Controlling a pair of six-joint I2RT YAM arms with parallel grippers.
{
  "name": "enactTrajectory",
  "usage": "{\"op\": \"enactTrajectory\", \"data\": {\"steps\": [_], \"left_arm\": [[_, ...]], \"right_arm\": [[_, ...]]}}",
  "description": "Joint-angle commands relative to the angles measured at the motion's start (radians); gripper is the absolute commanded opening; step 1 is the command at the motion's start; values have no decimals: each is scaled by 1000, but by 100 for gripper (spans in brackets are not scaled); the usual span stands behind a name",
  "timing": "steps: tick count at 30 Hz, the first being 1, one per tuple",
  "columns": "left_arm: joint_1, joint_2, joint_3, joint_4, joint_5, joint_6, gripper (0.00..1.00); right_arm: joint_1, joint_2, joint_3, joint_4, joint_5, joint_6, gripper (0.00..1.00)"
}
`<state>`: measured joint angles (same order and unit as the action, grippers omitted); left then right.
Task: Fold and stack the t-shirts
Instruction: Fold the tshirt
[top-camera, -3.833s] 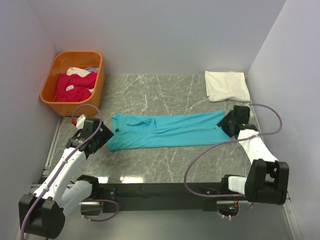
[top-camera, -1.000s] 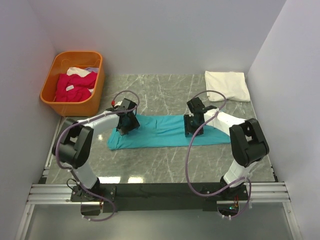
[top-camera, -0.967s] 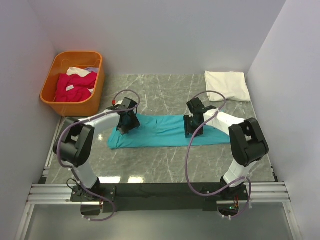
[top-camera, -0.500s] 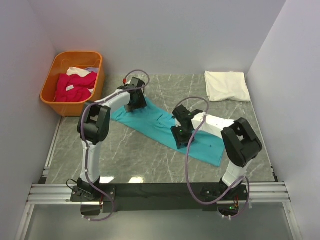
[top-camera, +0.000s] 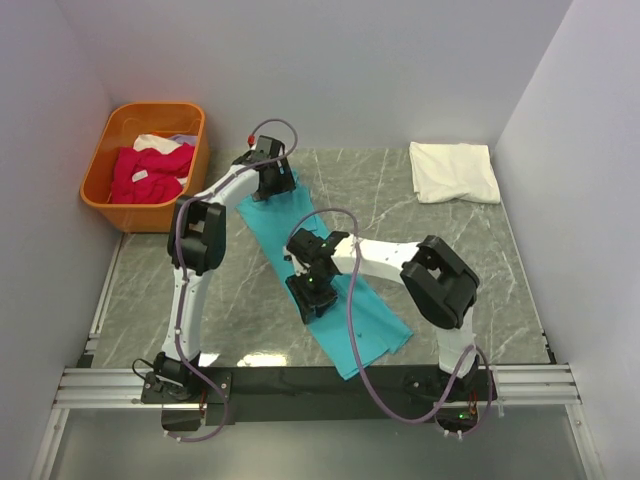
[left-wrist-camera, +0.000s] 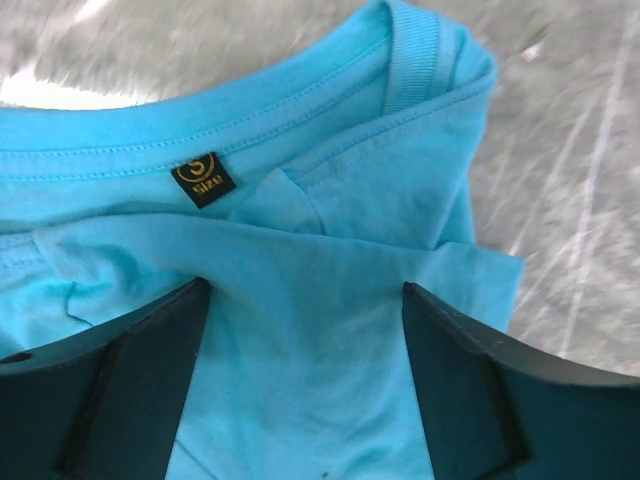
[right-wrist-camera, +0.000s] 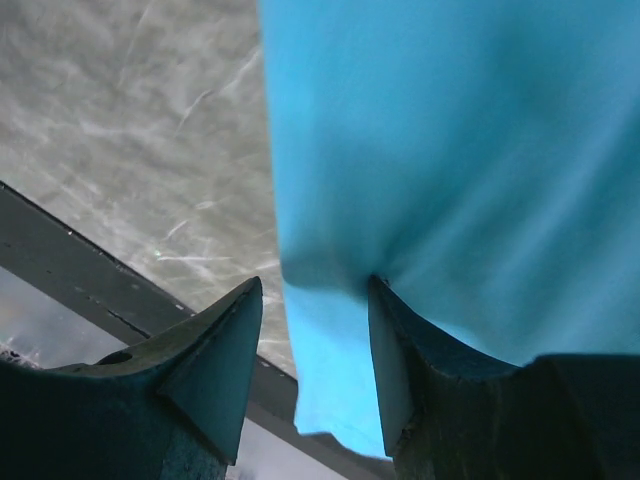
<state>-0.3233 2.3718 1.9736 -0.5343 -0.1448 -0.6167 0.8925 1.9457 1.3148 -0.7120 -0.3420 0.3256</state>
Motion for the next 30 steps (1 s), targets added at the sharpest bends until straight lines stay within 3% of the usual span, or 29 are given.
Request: {"op": "enactTrajectory", "data": {"steps": [1,6,12,18,24,30], "left_arm": [[30,40,21,82,66,31,85],[38,-154,-74,151,74,23,91],[27,-383,-206,165,56,-21,93],[-42,-506,-359,115,-47,-57,79],[-79,-504,-495,161,-26,-97,73],[-103,-370,-435,113,-22,-94,73]], "right_arm": [[20,-69,5,5,24,47,54],[-3,-229,-63,-20,236,53,54],[-35,-332,-190,-15,261,40,52],[-33,-334,-239,-17,199,4,48],[-17,-283,-206,-29,150,-19,41],[14,-209,-158,-47,127,-23,41]]}}
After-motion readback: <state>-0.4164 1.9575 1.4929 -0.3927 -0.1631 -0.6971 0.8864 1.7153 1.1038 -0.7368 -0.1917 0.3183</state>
